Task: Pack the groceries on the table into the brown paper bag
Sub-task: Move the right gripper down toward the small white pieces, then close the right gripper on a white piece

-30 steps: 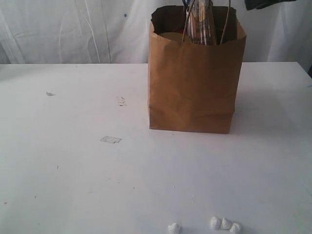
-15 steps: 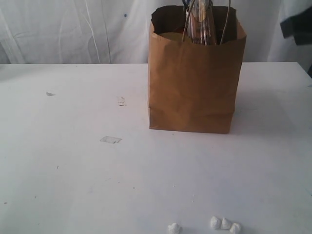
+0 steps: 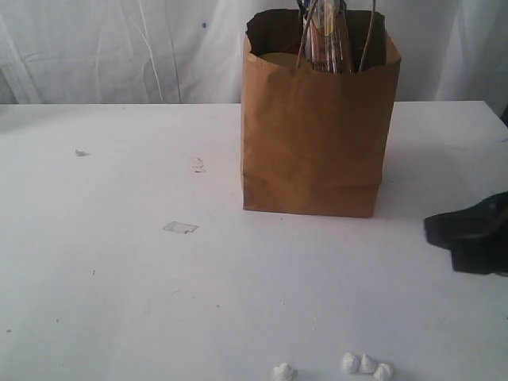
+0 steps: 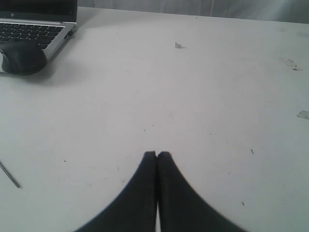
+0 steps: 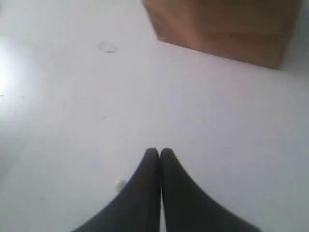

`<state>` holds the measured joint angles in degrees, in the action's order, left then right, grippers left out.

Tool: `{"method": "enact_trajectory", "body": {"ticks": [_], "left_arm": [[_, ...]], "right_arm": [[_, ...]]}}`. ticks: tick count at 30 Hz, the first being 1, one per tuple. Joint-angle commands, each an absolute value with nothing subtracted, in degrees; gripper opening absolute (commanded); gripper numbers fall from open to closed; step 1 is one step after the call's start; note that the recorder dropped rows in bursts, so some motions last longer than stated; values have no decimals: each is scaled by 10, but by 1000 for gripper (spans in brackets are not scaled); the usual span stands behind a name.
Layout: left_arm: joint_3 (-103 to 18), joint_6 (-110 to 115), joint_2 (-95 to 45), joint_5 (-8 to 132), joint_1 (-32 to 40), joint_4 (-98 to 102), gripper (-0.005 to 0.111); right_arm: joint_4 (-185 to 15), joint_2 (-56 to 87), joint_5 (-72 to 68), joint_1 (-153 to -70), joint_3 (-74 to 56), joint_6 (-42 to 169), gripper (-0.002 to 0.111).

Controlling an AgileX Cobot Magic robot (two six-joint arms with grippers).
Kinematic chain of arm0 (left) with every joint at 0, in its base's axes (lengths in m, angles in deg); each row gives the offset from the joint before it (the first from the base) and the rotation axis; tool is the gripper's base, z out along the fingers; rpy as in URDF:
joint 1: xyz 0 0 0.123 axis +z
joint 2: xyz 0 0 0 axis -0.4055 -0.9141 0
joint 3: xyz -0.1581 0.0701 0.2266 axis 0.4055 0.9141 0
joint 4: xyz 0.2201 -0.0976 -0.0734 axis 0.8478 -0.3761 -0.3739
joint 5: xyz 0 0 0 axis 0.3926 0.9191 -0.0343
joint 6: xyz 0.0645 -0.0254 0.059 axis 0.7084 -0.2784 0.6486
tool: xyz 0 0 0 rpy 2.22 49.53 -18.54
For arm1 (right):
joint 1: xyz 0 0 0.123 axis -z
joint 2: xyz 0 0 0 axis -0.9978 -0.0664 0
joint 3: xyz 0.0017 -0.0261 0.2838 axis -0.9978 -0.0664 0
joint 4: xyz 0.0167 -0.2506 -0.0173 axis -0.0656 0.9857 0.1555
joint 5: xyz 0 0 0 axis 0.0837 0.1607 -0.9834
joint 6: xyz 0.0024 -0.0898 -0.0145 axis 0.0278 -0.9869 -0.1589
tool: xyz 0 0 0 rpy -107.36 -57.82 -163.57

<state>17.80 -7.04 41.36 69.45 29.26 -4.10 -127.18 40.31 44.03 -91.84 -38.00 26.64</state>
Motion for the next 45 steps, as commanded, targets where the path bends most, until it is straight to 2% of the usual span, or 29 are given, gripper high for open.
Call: {"method": "enact_trajectory", "body": {"ticks": [1,7,12,15,17,21,26,30,35,37,45], "left_arm": [[179,-71,415,697,290,-44,0],[179,-71,415,697,290,-44,0],[179,-71,415,697,290,-44,0],[179,-71,415,697,290,-44,0],[179,-71,415,697,290,-44,0],[179,-71,415,697,290,-44,0],[179,-71,415,697,290,-44,0],[179,-71,415,697,290,-44,0],[179,-71,415,697,290,-44,0],[179,-71,415,697,290,-44,0],[179,-71,415,697,290,-44,0]], "right_arm": [[-1413,383,395,-940,-419,121,0],[-1427,343,416,-943,-429,94,1],[-1369,304,416,-981,-424,65,16],[-1215,267,374,-1013,-411,189,19],[-1037,216,376,-1052,-376,356,19],[-958,111,455,-1153,-308,403,19],[-840,27,460,-1232,-308,528,19],[-843,24,433,-1240,-308,518,19],[-839,-6,427,-1240,-315,497,37],[-839,-14,428,-1240,-315,502,40],[-758,-21,431,-1233,-310,644,41]]}}
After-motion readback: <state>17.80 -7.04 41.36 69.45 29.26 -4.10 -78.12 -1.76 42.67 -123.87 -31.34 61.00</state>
